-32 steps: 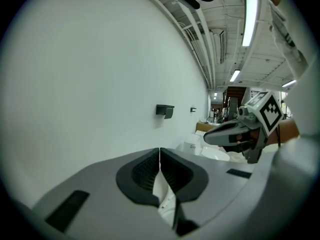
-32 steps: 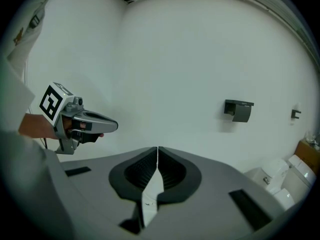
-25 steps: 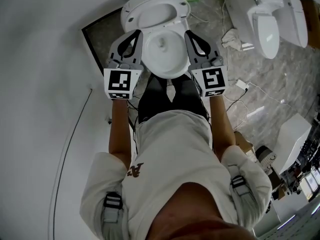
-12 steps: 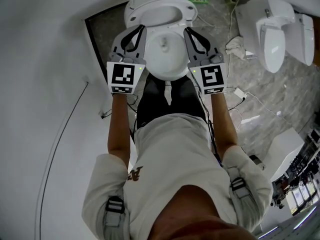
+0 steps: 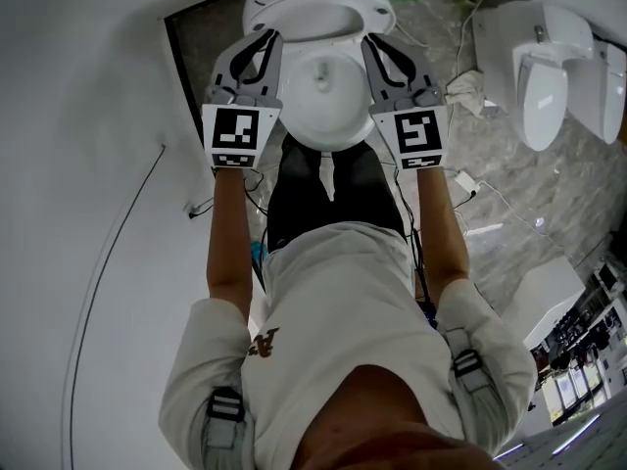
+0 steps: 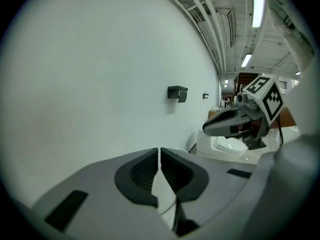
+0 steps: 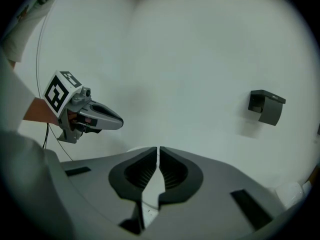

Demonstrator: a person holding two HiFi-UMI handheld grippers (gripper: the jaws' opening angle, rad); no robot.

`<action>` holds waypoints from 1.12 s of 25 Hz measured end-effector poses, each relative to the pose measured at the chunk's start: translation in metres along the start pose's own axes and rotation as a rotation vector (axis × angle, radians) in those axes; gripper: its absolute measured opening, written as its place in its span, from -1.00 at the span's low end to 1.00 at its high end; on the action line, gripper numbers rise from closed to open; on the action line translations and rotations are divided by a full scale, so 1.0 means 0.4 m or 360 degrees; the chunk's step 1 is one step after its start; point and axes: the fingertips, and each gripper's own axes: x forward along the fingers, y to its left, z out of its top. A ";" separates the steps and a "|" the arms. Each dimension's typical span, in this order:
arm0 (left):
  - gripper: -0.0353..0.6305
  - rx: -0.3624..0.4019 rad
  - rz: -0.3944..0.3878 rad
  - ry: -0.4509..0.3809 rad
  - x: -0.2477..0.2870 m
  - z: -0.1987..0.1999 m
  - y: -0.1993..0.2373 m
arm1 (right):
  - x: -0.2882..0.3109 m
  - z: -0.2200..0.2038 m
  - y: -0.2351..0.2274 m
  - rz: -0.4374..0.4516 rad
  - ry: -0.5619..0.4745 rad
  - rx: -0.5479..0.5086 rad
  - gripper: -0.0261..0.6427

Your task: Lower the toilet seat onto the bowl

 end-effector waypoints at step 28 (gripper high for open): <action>-0.81 0.0006 -0.0025 0.0108 0.177 -0.103 0.038 | 0.180 -0.087 -0.073 0.0044 0.0067 -0.0087 -0.85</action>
